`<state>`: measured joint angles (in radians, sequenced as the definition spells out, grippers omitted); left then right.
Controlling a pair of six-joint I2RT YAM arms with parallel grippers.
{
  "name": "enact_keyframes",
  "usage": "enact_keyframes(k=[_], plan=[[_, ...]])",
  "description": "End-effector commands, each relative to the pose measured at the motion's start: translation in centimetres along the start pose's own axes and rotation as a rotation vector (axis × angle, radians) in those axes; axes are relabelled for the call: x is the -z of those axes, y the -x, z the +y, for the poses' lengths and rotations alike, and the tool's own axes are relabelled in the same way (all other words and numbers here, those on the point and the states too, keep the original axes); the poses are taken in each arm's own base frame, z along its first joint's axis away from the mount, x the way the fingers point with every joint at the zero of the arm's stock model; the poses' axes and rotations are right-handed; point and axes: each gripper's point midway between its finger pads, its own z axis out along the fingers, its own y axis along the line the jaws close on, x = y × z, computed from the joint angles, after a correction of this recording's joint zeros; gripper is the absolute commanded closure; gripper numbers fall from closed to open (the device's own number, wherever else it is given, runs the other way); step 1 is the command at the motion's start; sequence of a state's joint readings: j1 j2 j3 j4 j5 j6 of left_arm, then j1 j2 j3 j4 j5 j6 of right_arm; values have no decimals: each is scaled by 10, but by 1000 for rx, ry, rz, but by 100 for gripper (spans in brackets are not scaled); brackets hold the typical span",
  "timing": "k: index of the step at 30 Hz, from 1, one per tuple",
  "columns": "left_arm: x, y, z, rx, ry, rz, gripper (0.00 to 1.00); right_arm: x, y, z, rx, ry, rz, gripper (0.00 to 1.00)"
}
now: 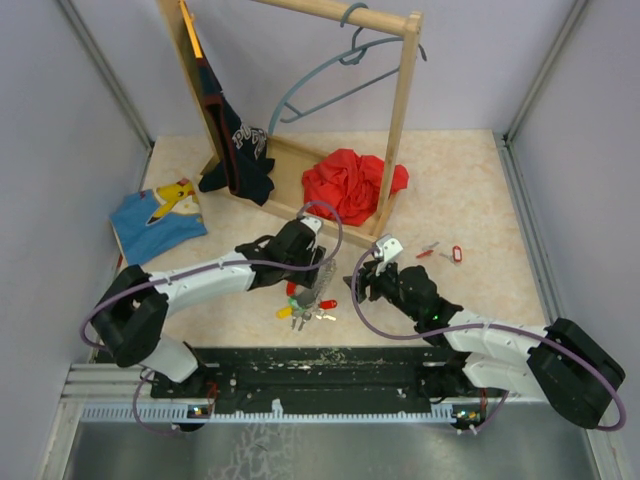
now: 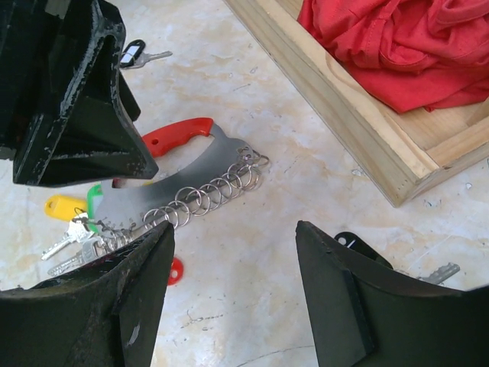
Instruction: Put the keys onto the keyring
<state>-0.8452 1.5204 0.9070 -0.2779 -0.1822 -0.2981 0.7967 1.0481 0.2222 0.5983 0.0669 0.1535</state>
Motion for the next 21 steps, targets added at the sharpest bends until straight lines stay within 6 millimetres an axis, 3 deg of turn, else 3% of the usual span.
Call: enact_keyframes(k=[1,5,17,21], plan=[[-2,-10,31,26,134,70,32,-1,21,8,-7,30,-68,35],[-12,-21,44,36,168,127,34,-1,21,10,-9,36,-69,35],[-33,-41,38,46,117,237,44,-1,21,11,-13,46,-69,35],[-35,-47,38,49,118,257,54,-2,20,14,-12,60,-63,35]])
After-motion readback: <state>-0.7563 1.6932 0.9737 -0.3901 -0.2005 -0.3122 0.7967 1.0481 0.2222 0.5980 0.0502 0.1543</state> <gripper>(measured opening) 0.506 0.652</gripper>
